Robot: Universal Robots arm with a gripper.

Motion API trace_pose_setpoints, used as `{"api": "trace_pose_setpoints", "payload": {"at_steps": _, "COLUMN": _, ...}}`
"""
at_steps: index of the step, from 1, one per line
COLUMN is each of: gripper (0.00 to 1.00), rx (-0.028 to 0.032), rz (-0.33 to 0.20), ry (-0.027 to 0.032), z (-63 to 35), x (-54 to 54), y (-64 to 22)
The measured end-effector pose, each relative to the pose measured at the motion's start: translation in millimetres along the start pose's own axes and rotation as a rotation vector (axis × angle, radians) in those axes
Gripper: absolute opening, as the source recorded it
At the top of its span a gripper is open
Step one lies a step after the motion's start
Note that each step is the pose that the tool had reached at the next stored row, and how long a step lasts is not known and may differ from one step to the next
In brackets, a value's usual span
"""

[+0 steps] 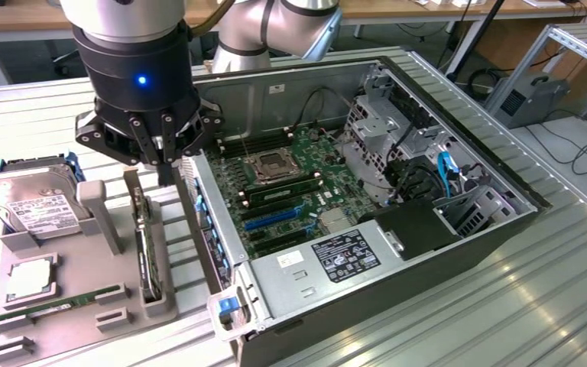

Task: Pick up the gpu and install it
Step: 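Reach for the gpu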

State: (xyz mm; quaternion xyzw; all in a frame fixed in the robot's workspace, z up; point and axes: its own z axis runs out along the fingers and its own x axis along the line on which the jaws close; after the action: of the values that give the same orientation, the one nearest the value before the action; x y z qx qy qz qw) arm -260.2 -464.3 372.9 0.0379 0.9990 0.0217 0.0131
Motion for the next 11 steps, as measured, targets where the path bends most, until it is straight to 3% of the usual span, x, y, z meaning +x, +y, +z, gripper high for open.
{"api": "trace_pose_setpoints", "payload": {"at_steps": 11, "gripper": 0.11, "rx": 0.0000, "rz": 0.000, "ry": 0.0000, "z": 0.6, "x": 0.6, "y": -4.8}}
